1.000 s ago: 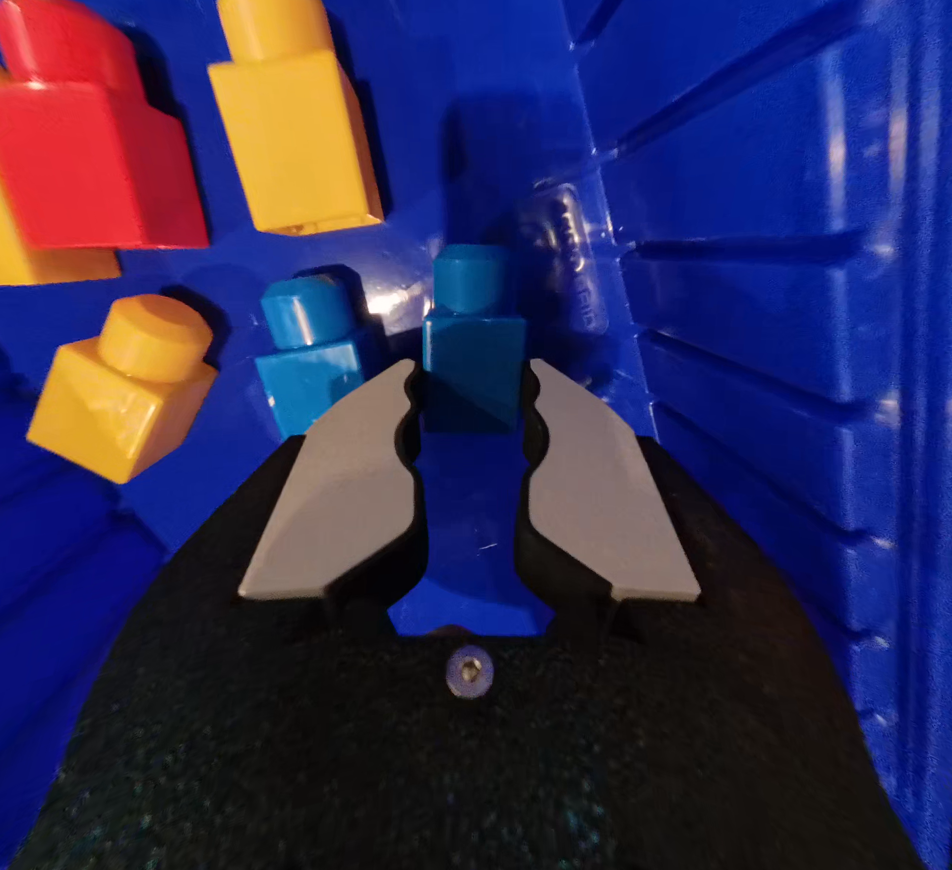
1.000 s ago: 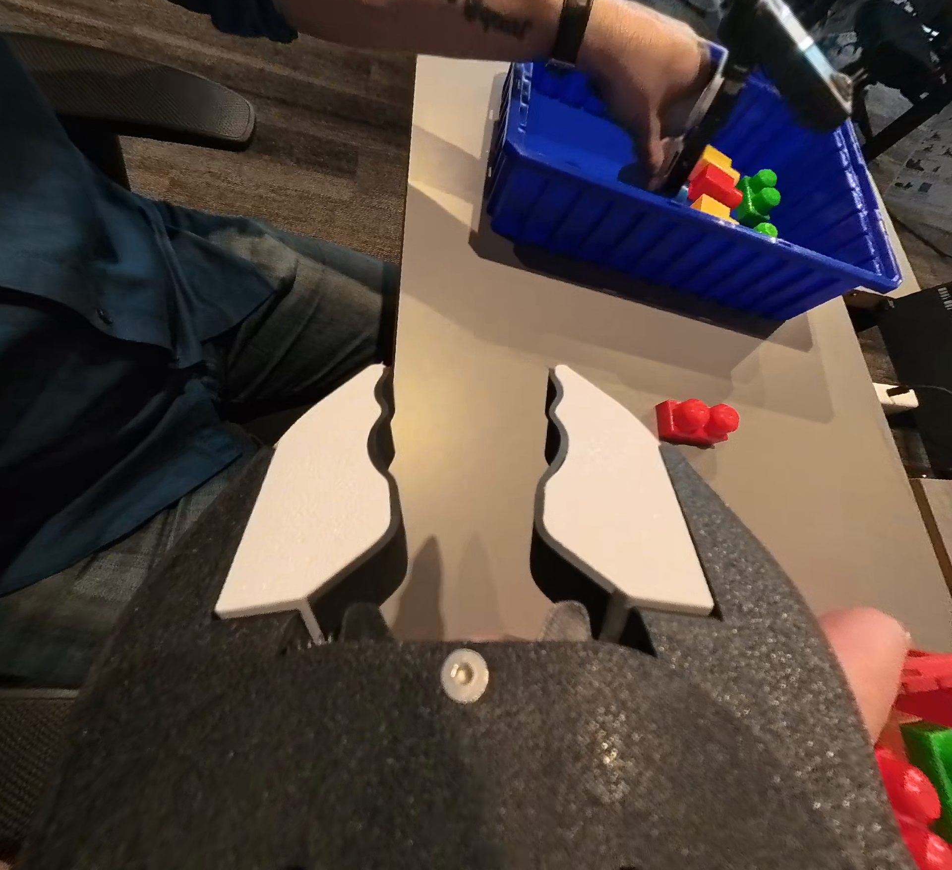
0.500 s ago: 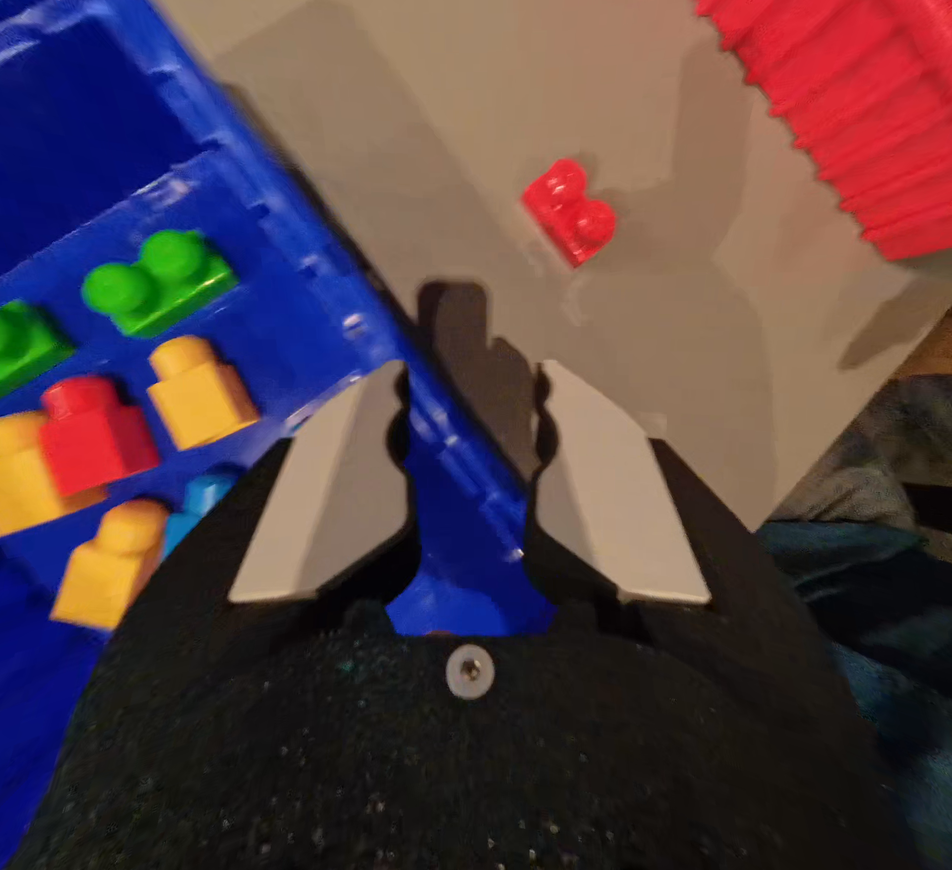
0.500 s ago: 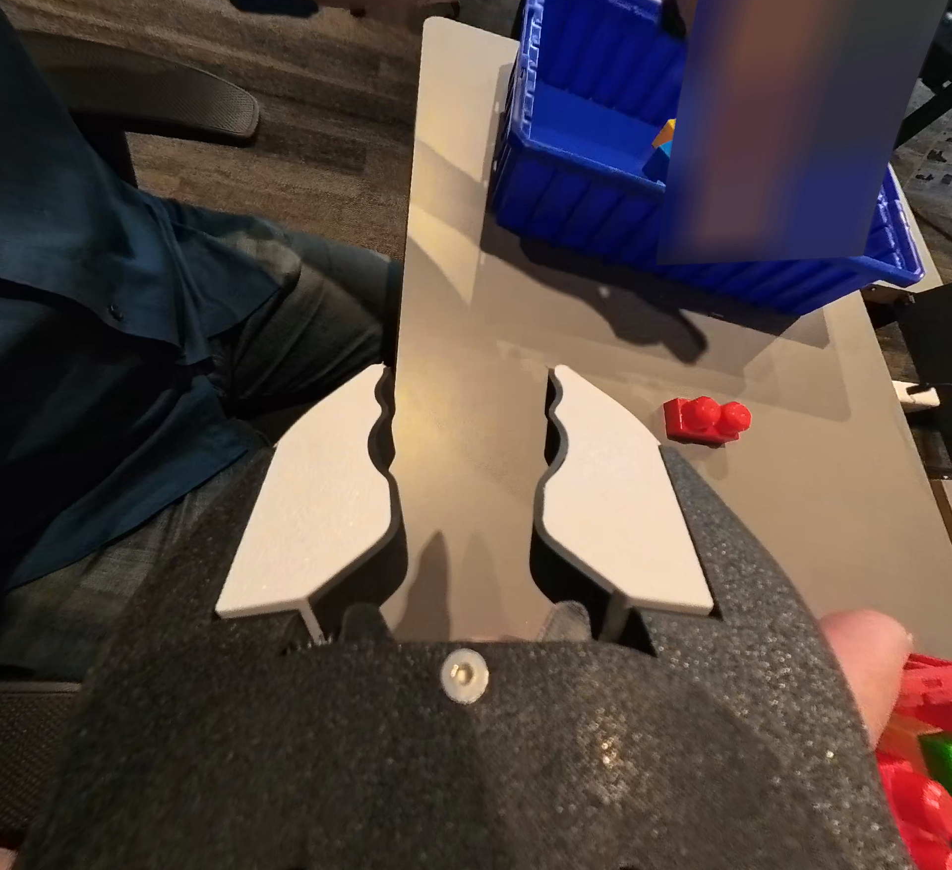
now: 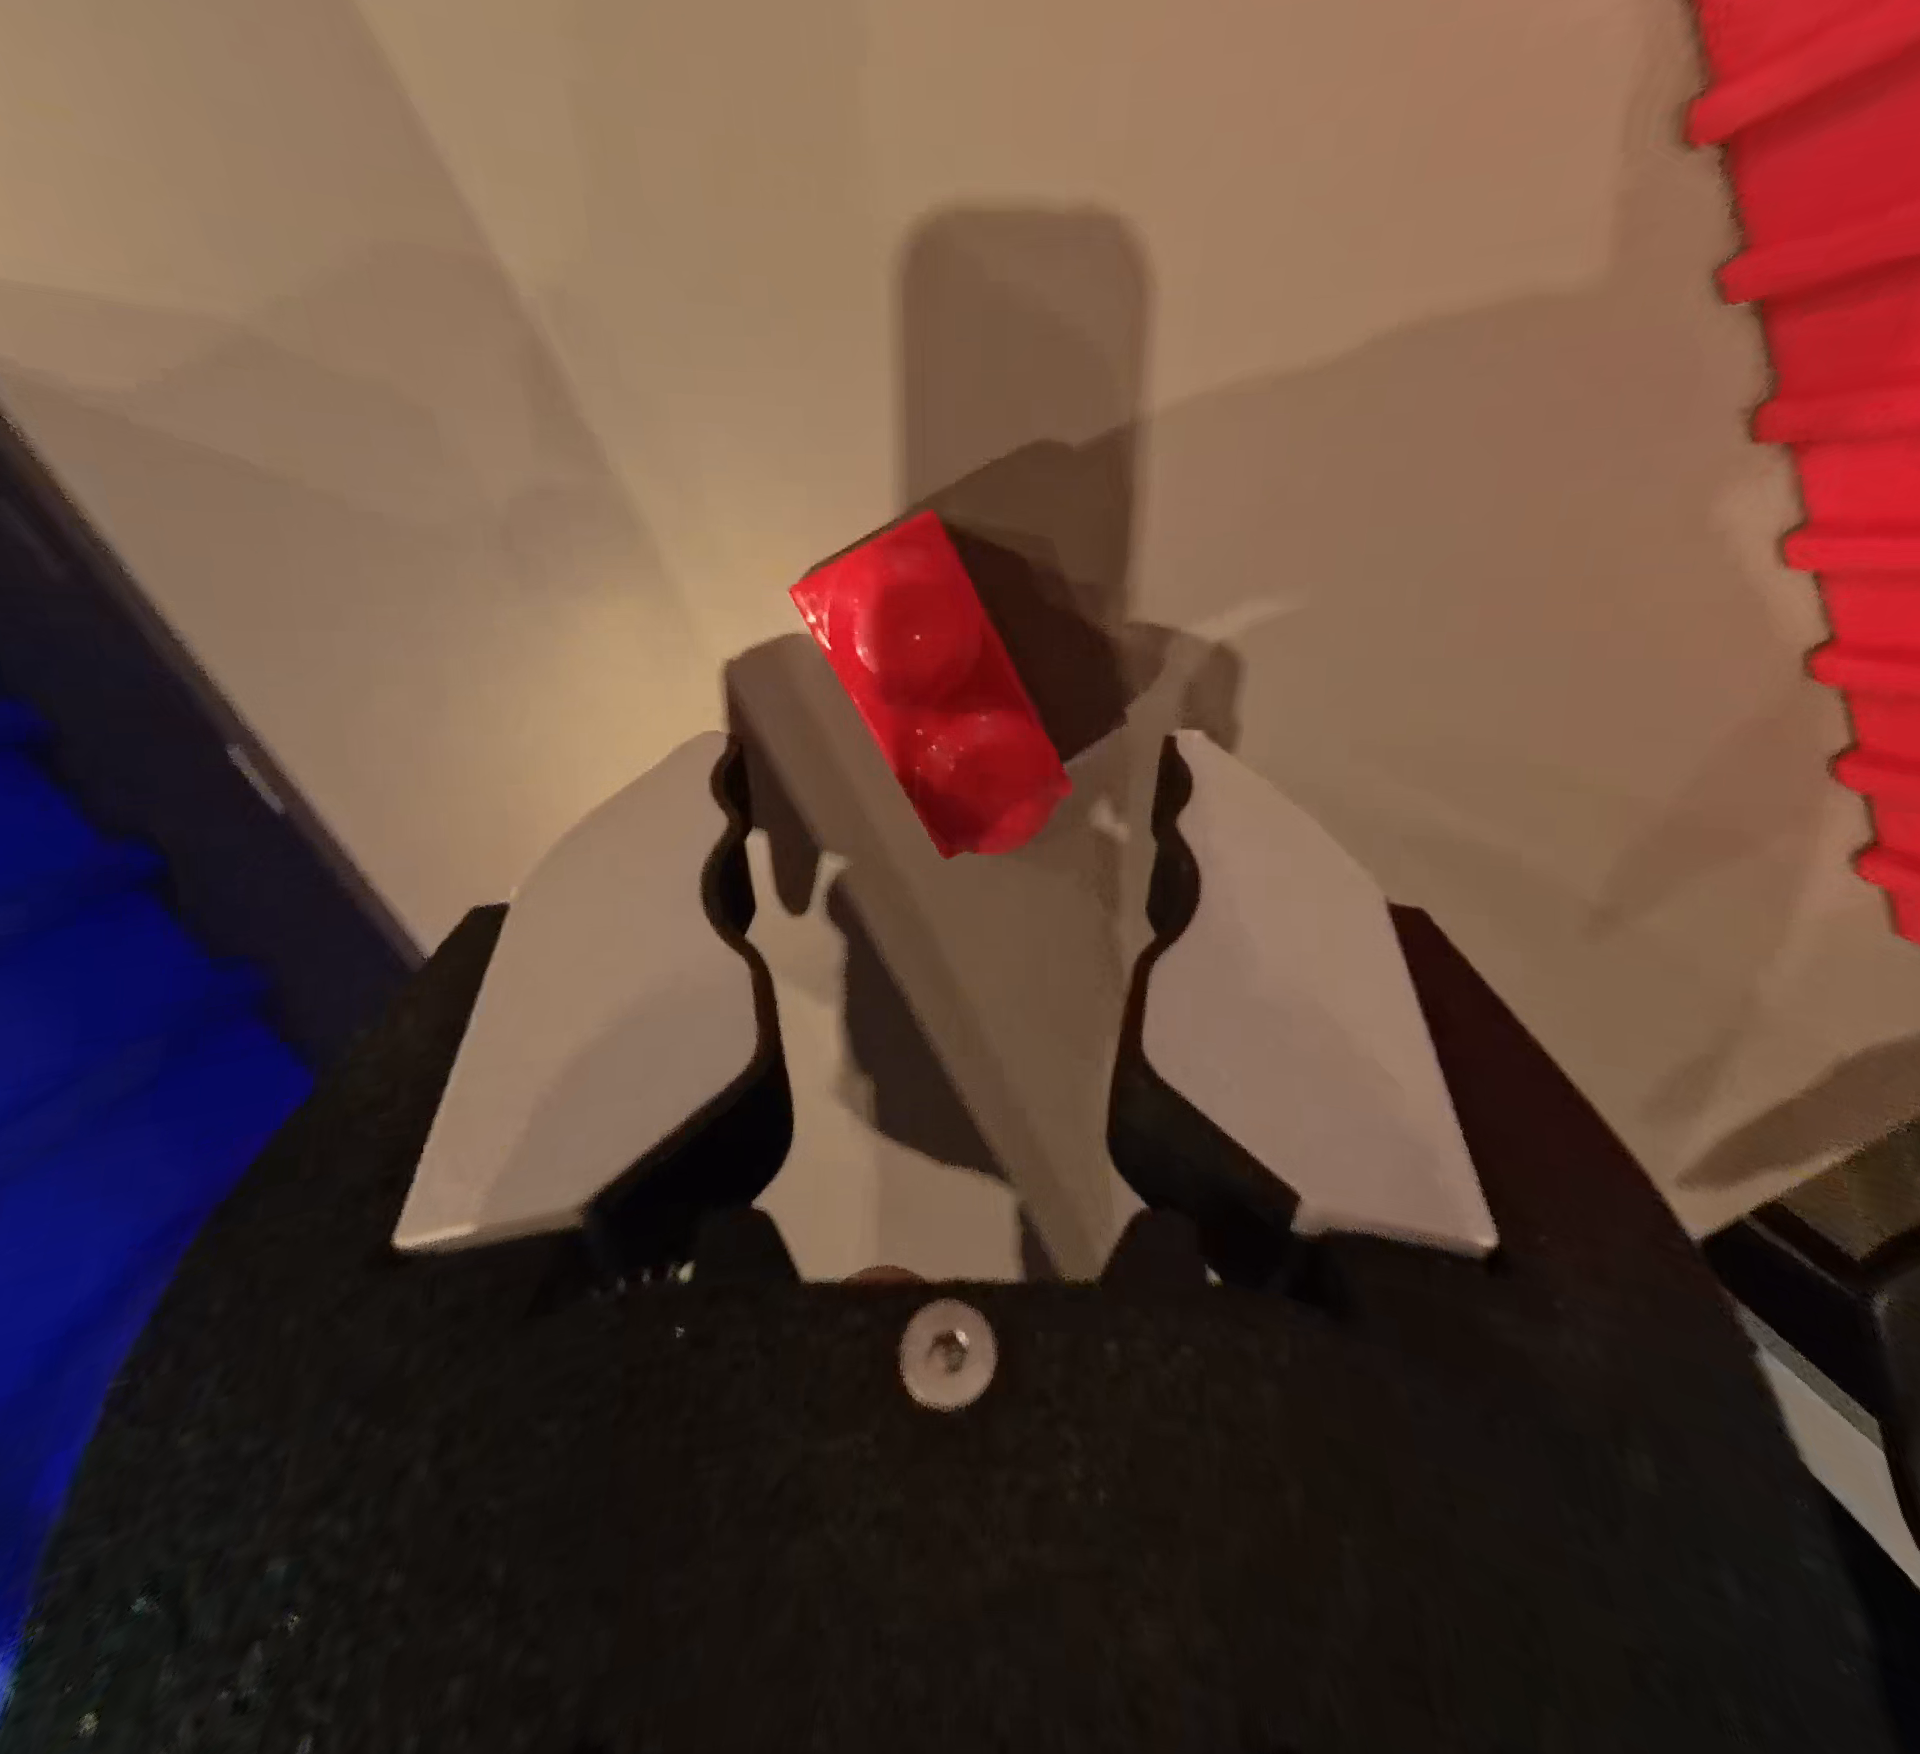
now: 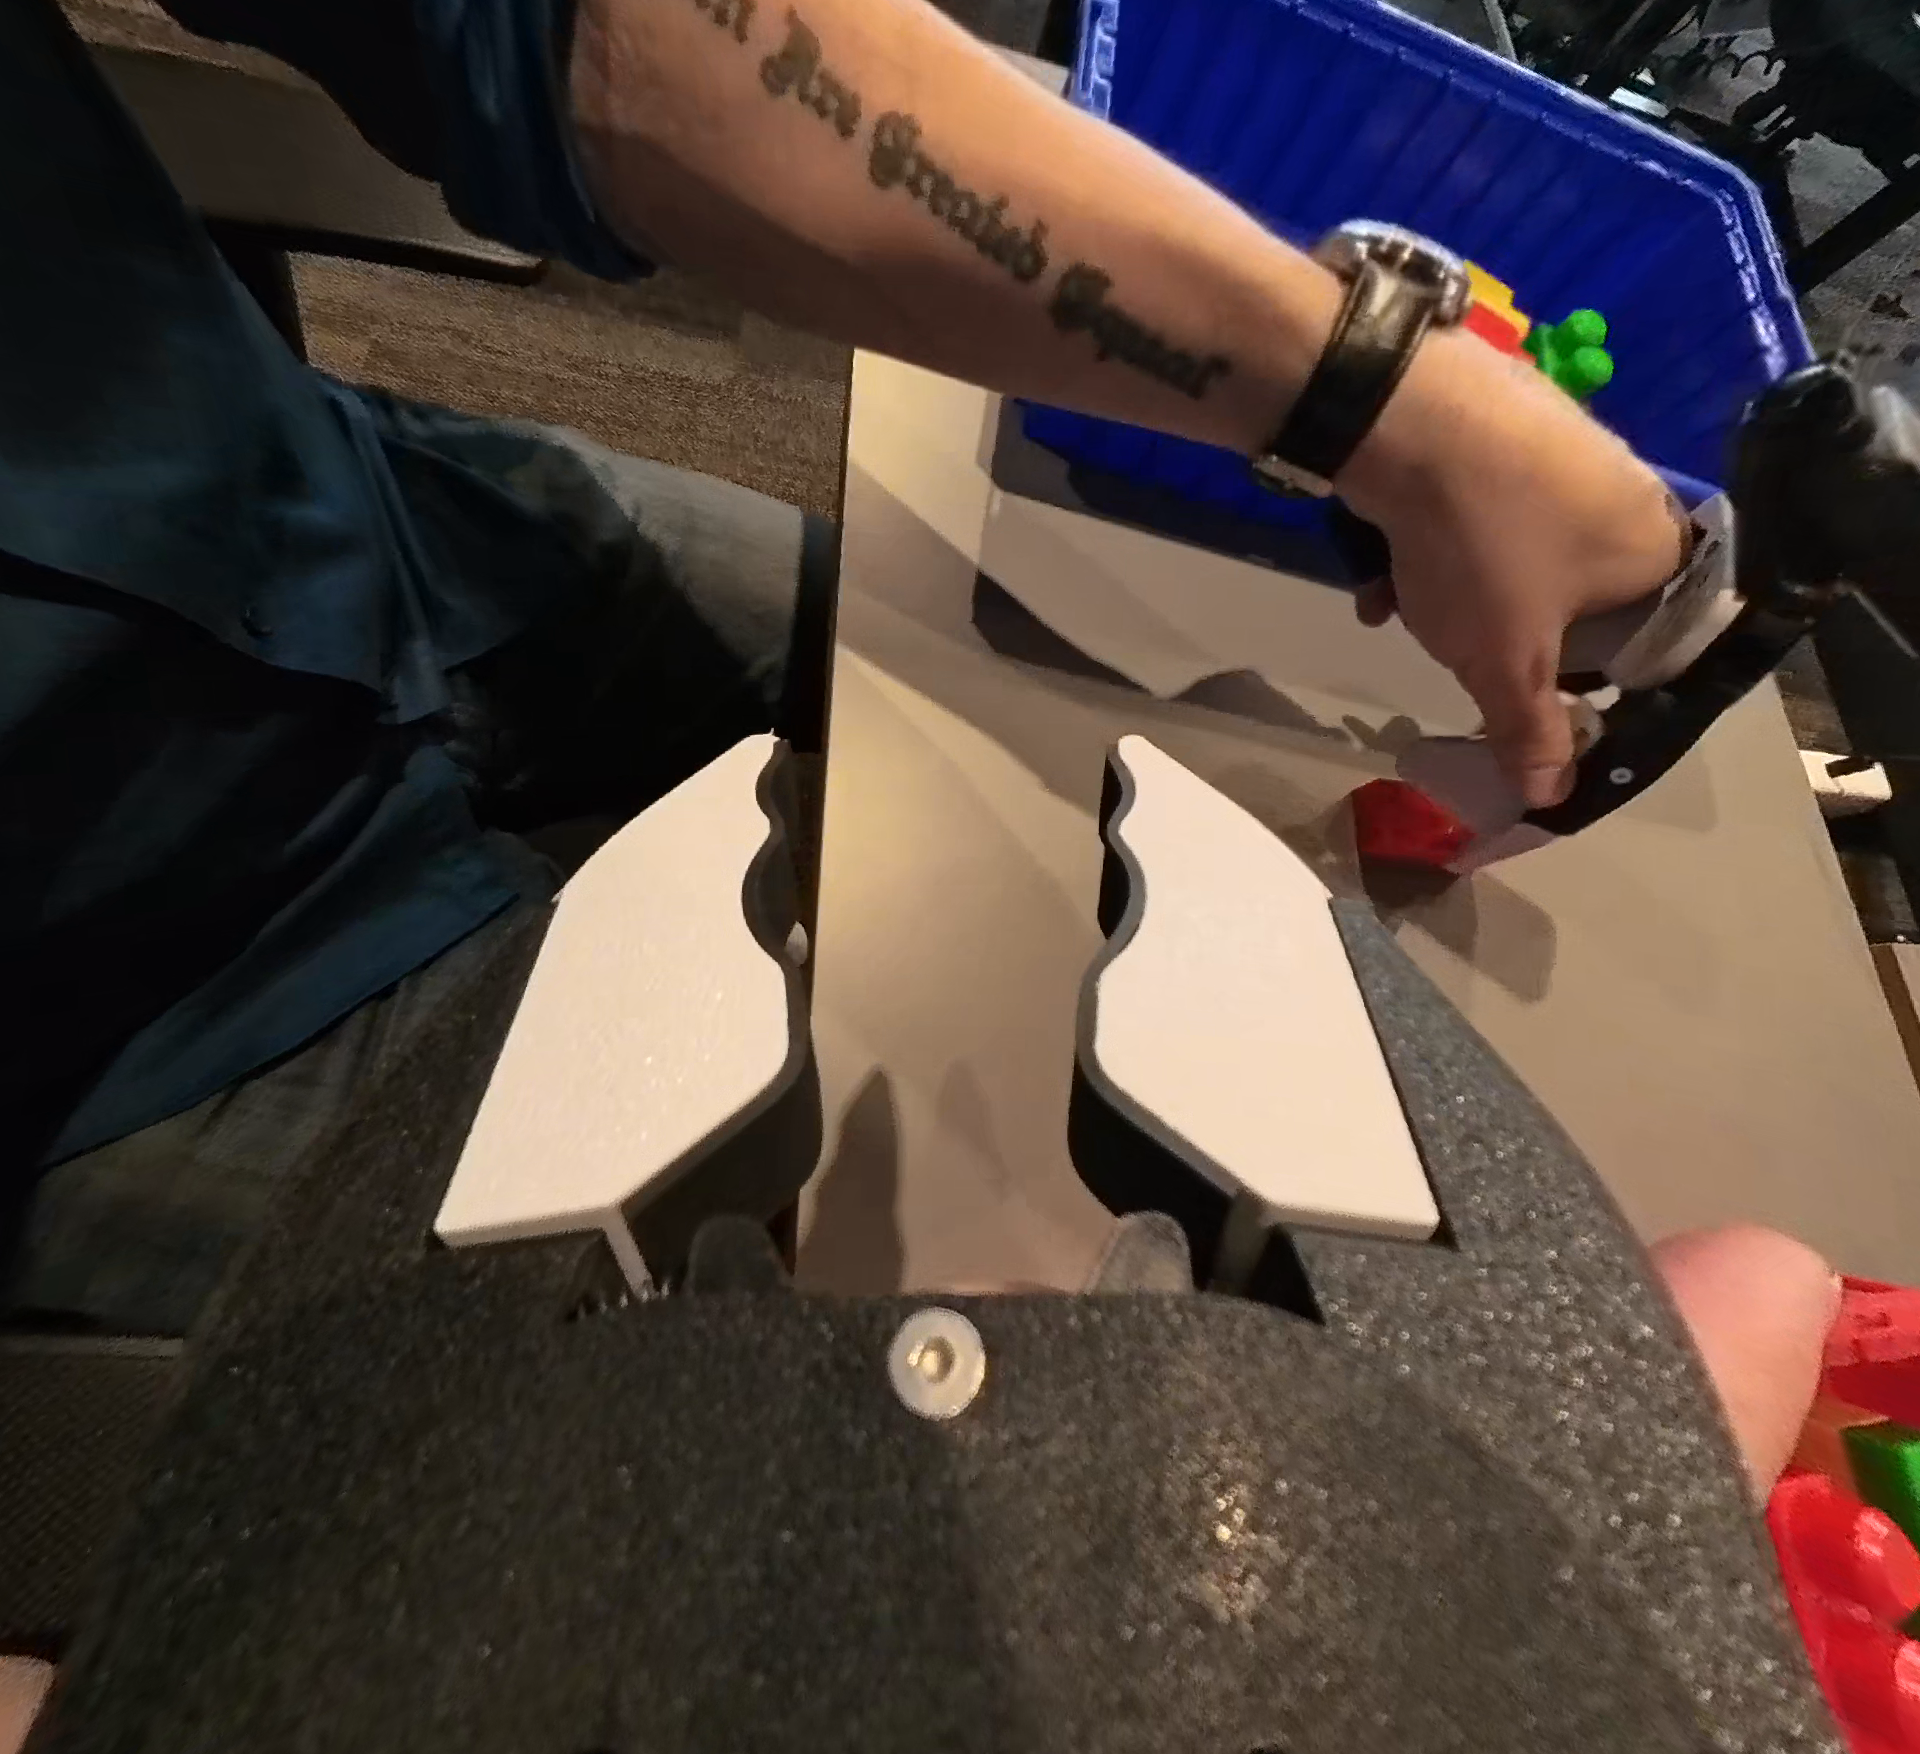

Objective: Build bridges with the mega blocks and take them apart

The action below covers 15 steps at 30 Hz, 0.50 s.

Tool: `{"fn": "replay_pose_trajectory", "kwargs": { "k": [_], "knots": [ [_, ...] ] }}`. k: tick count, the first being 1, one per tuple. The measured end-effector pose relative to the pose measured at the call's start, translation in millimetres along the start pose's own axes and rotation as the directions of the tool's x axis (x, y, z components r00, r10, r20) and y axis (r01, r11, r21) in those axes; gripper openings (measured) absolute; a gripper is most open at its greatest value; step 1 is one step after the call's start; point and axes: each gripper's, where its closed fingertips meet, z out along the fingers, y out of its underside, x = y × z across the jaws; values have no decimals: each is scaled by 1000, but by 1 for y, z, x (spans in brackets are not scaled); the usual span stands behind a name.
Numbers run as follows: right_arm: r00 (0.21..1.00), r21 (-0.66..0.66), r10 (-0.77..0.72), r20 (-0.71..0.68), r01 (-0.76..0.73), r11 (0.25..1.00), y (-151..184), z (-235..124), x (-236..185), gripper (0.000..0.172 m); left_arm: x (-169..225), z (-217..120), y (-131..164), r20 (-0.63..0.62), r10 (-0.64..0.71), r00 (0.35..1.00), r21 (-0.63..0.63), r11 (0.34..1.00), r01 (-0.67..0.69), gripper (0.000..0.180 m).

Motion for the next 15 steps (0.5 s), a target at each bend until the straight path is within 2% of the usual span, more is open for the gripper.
{"fn": "replay_pose_trajectory", "kwargs": {
  "k": [3,6,7,10,15],
  "knots": [
    [1000,-3,-1,3,1,1000,2,0,-2,56,2,15,2,-14,-41,999,-34,999,41,67],
    [1000,-9,-3,5,3,1000,3,1,-4,56,5,29,5,-3,-54,999,-65,996,54,41],
    [1000,-10,-3,6,3,1000,3,0,-5,56,3,31,2,15,-70,997,-51,996,71,37],
    [1000,-6,-6,7,6,1000,2,-1,-7,56,0,31,-1,14,-111,994,-28,993,111,35],
    [1000,-10,-6,10,6,1000,4,1,-7,56,1,26,1,-35,-96,995,-37,995,95,34]
  ]
}}
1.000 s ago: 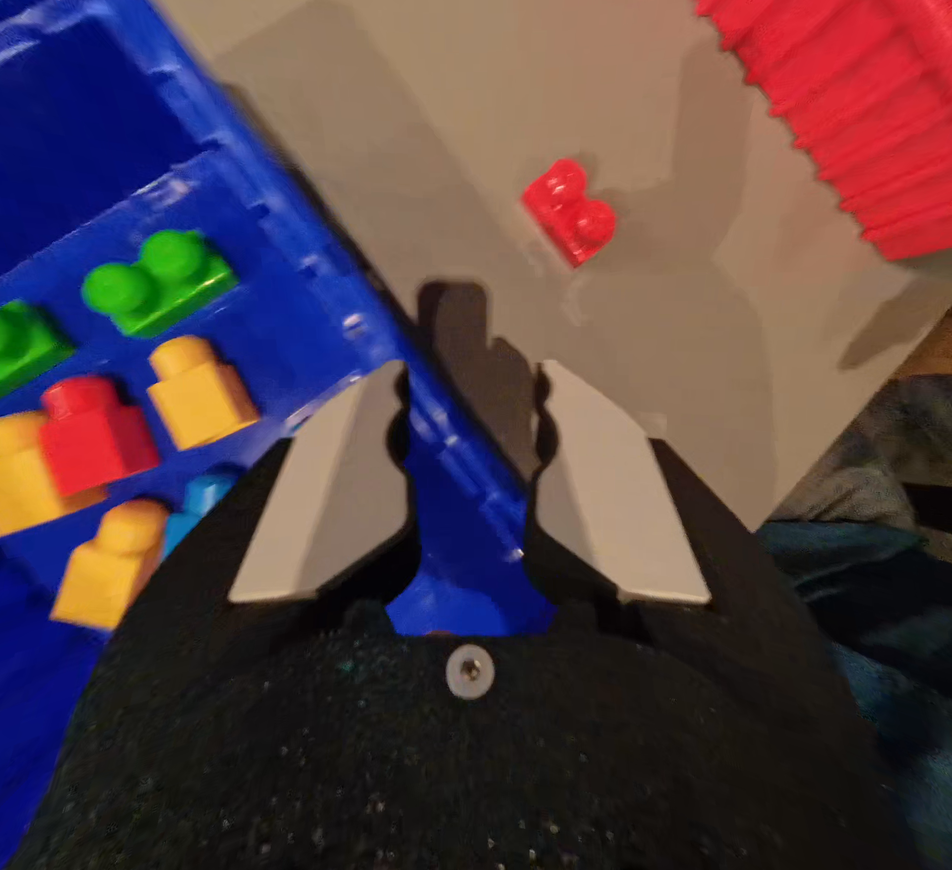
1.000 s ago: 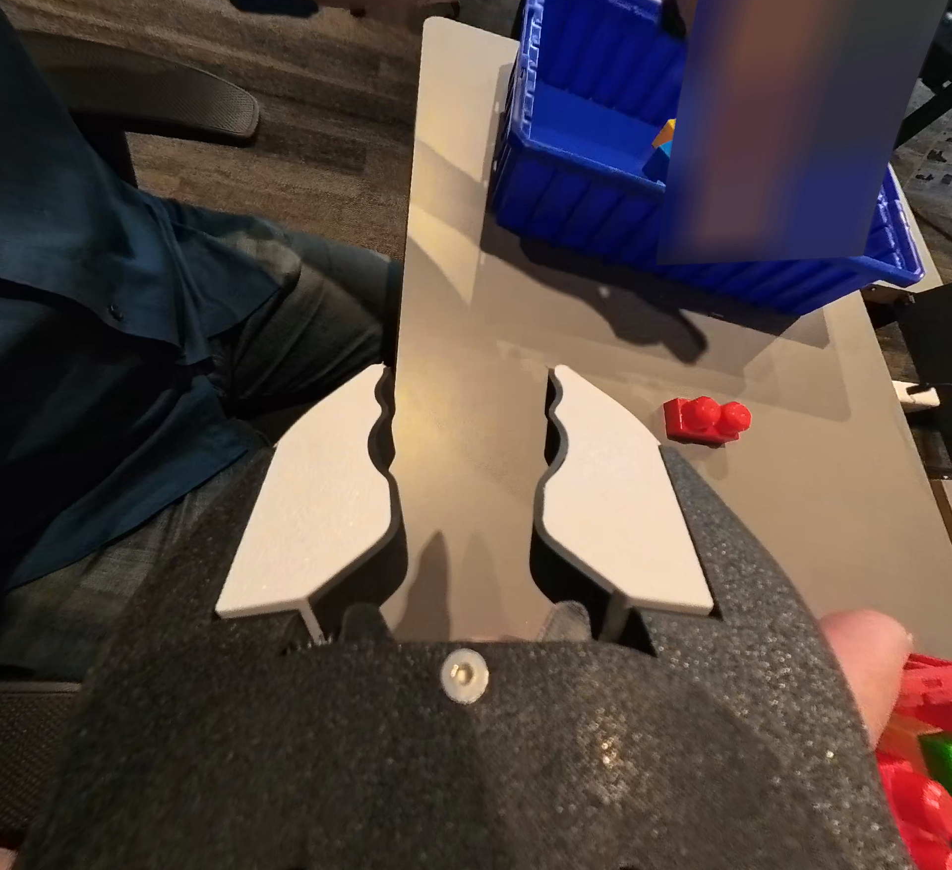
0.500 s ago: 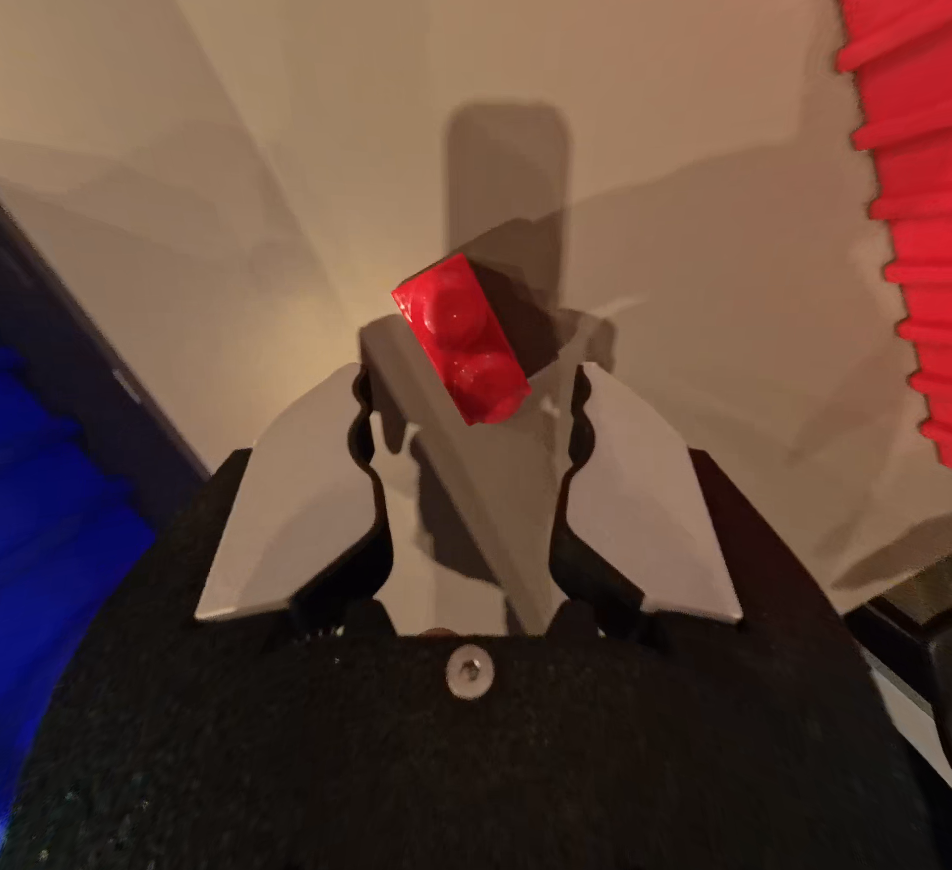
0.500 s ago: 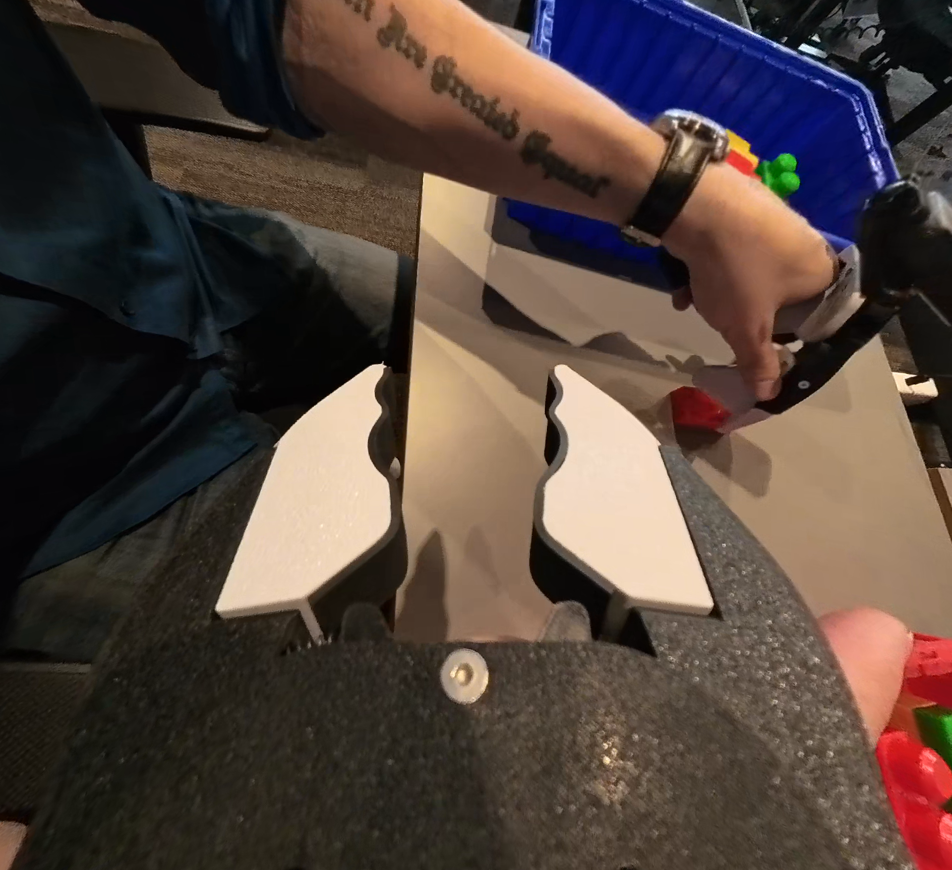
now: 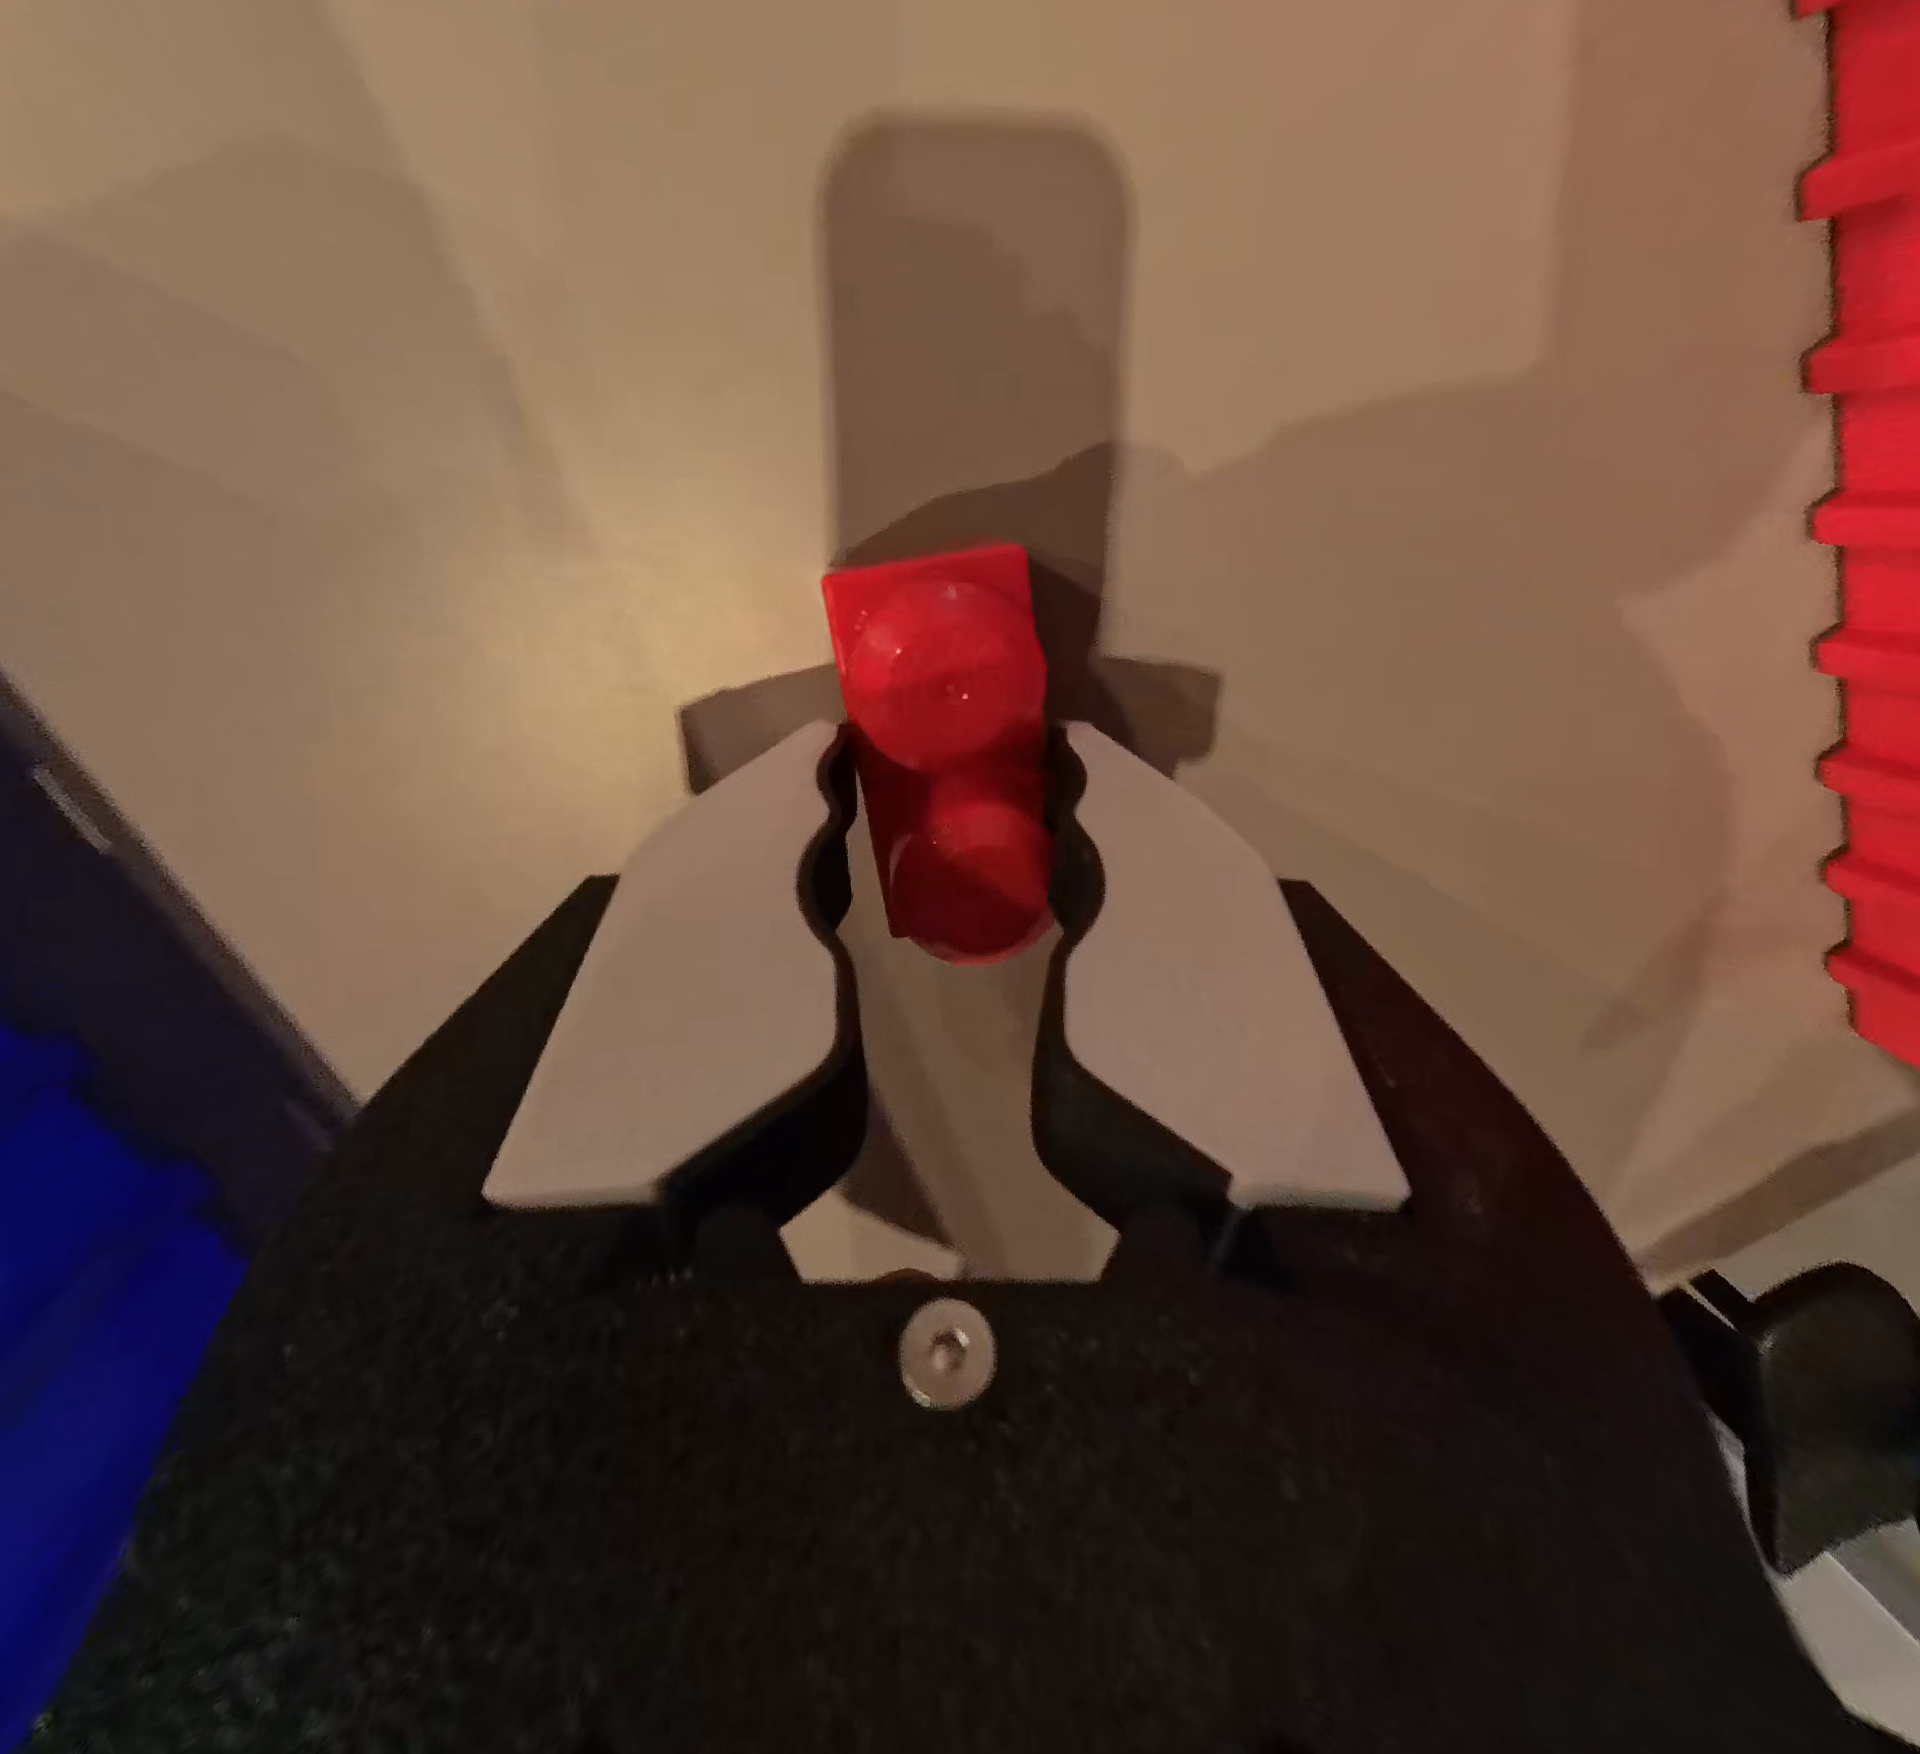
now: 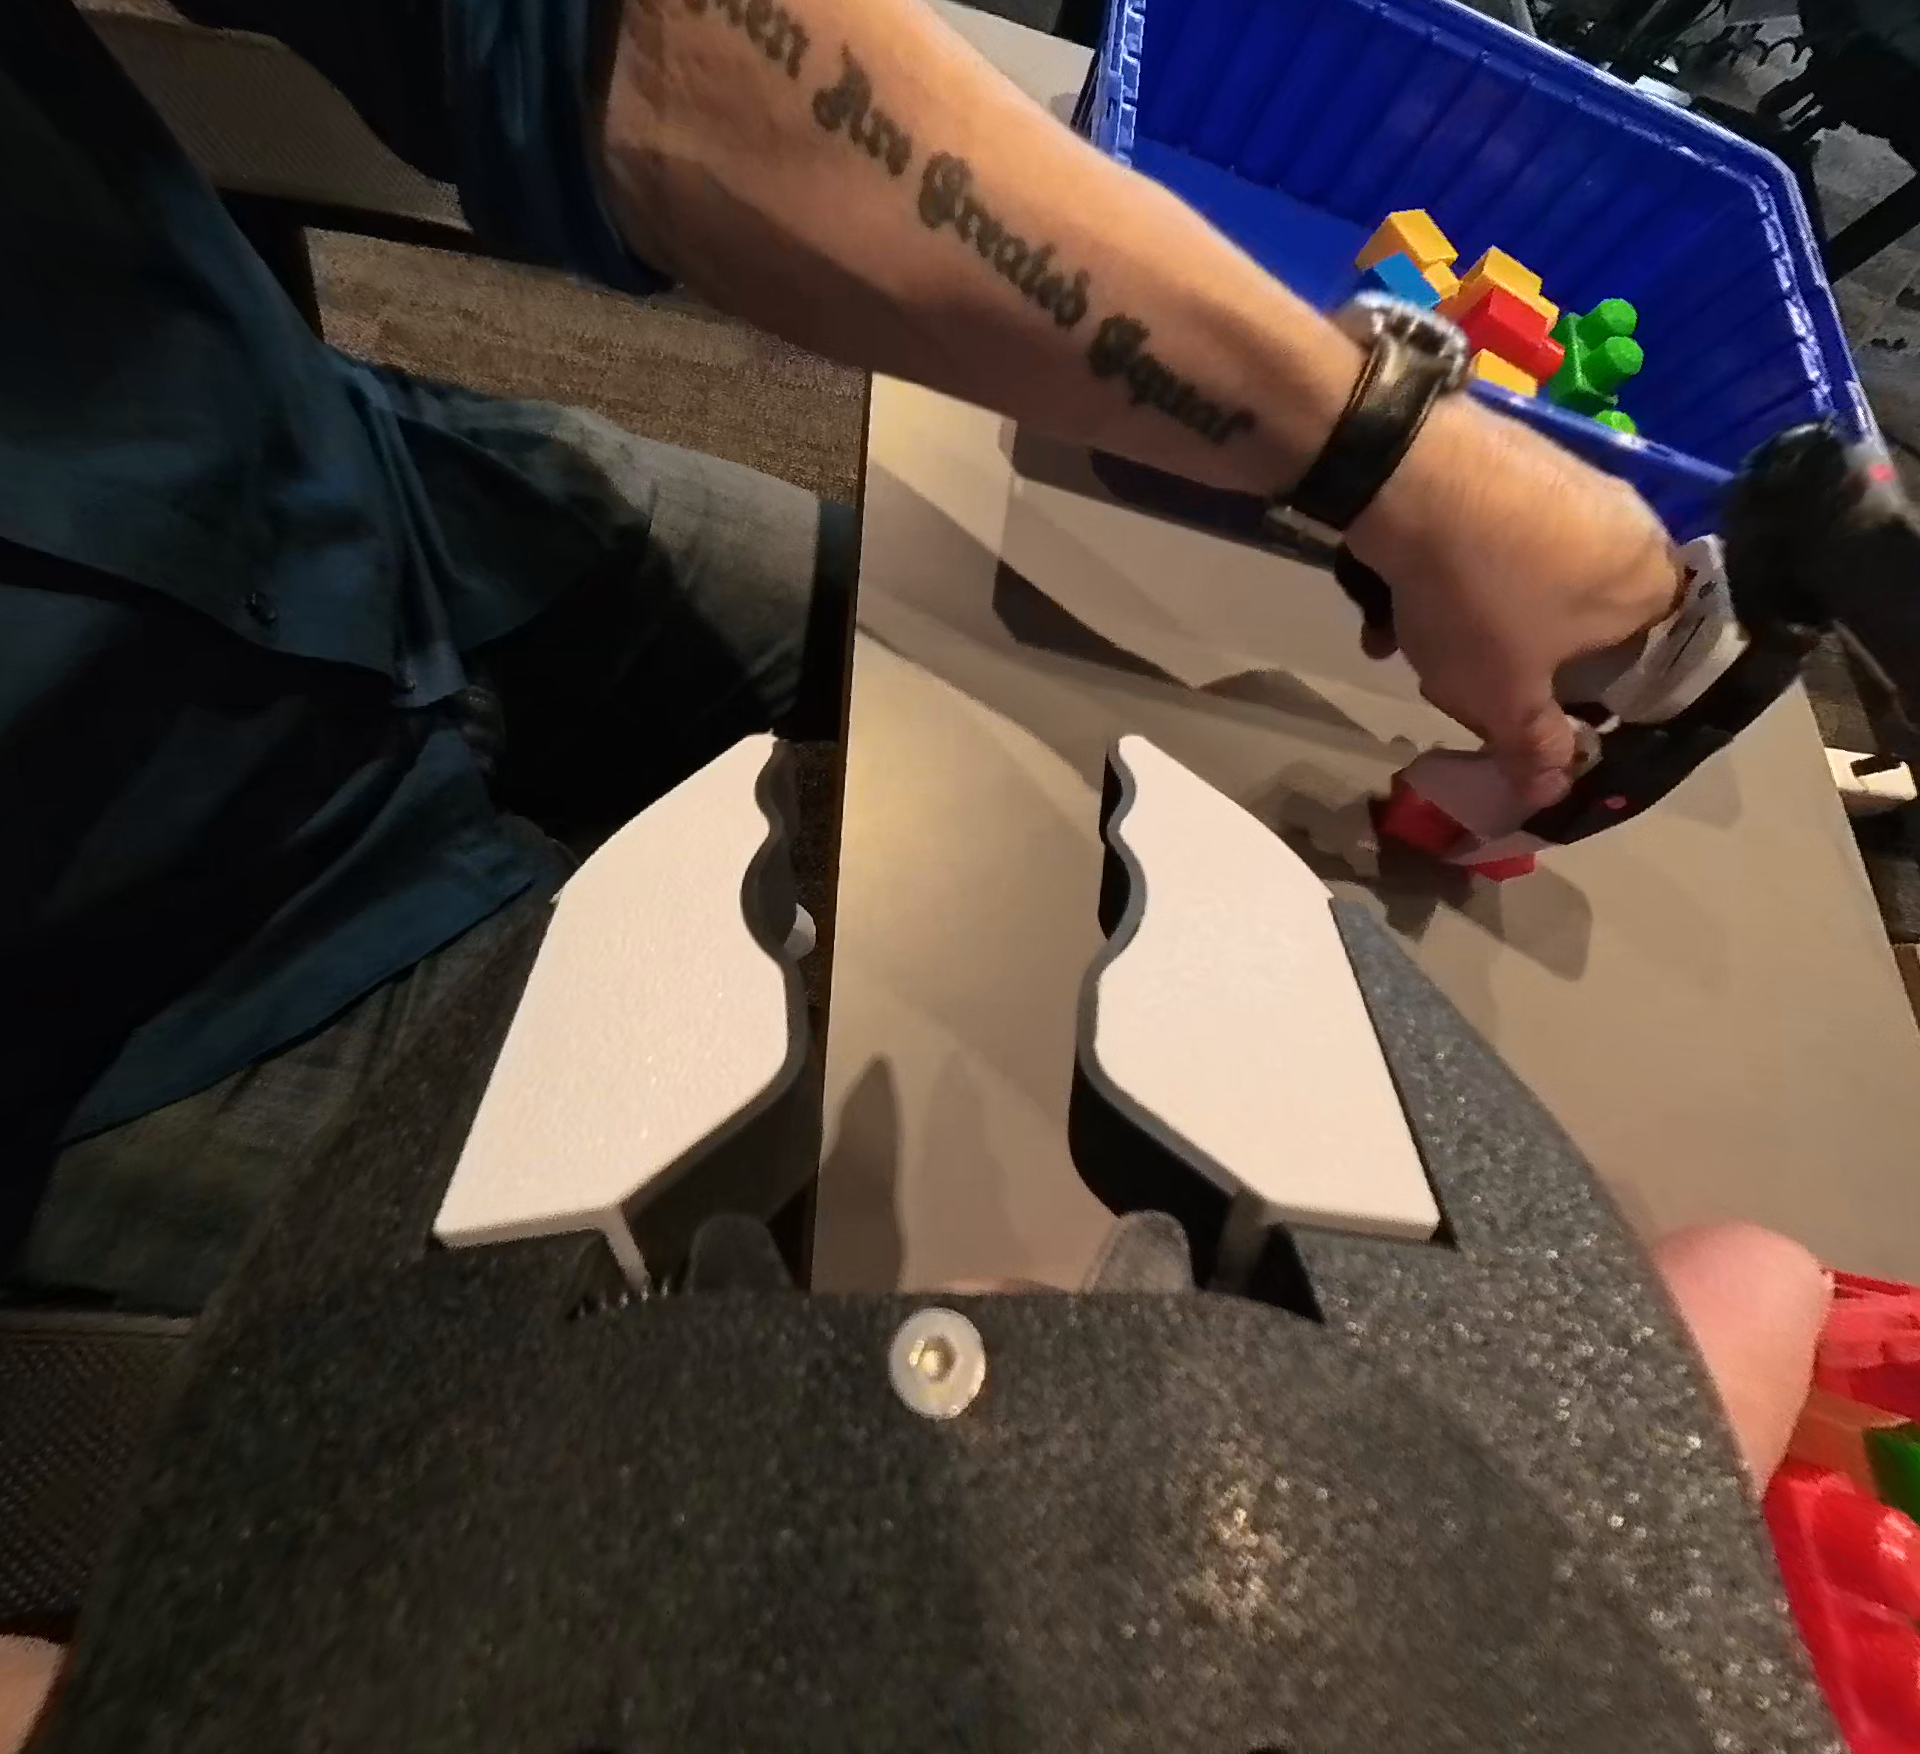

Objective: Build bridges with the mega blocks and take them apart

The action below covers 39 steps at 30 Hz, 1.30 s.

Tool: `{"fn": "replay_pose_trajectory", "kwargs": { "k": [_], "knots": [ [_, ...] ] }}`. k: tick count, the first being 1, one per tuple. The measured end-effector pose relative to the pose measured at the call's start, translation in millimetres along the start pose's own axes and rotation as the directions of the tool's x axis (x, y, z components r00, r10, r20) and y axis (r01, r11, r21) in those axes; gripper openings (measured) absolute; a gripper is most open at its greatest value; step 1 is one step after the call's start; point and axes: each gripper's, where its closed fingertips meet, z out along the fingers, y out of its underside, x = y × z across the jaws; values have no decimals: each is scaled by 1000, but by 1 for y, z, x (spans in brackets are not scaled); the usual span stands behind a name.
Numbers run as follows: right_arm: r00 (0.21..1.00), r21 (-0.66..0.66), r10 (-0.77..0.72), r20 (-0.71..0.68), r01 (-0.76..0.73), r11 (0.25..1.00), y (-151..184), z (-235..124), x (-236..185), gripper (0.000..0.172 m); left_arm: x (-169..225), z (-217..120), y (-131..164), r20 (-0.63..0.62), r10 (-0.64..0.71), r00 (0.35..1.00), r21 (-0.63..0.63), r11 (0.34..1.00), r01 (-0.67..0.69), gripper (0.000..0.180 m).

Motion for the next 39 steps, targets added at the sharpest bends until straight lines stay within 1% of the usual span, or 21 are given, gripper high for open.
{"fn": "replay_pose_trajectory", "kwargs": {
  "k": [2,3,5,7,10,11,13,15,17,20,21,23,25,27,28,30,32,36,39],
  "knots": [
    [1000,-1,0,1,0,1000,0,1,0,57,3,-15,0,-21,29,999,15,999,-28,34],
    [1000,-1,0,2,0,1000,0,1,0,56,2,-30,-2,-29,42,999,42,998,-41,35],
    [1000,1,3,7,-3,1000,1,2,0,57,-7,-71,-5,-47,62,997,105,993,-57,35],
    [1000,-3,5,10,-5,1000,3,4,0,57,-32,-120,-4,3,79,997,169,982,-79,34],
    [1000,-5,8,19,-8,1000,5,8,0,57,-79,-180,11,46,85,995,216,972,-93,34],
    [1000,-6,8,22,-8,1000,4,9,0,57,-97,-194,17,67,87,994,220,970,-100,35],
    [1000,-9,6,30,-6,1000,3,13,0,57,-129,-208,26,94,138,986,203,967,-155,35],
    [999,-15,0,38,0,1000,1,17,-1,57,-158,-208,28,125,212,969,168,958,-231,35],
    [999,-24,-8,46,9,1000,-2,21,-1,56,-185,-198,24,136,273,952,124,949,-289,35],
    [998,-21,-11,65,13,1000,-5,27,-2,56,-219,-173,9,190,435,880,31,893,-448,35],
    [997,-23,-10,76,12,1000,-5,29,-3,57,-226,-164,2,199,497,844,10,861,-509,35],
    [996,-26,-4,91,7,1000,-3,33,-2,57,-237,-146,-12,221,626,748,-41,772,-634,35],
    [995,-31,5,102,-2,1000,0,37,0,57,-246,-132,-22,212,711,670,-96,698,-710,35],
    [994,-38,18,104,-14,999,5,39,5,56,-252,-121,-35,202,790,578,-115,606,-787,35],
    [994,-39,26,106,-22,999,8,40,7,56,-256,-116,-42,199,816,542,-120,569,-813,35],
    [993,-37,42,112,-38,999,13,42,11,56,-260,-109,-50,155,841,518,-116,536,-836,34],
    [991,-43,55,122,-50,998,21,44,12,56,-264,-103,-57,145,864,481,-114,498,-860,35],
    [987,-68,80,139,-71,995,37,50,11,56,-260,-90,-60,140,910,391,-127,408,-904,35],
    [984,-65,99,147,-90,994,42,52,12,56,-258,-80,-59,157,932,326,-144,348,-926,35]
  ]
}}
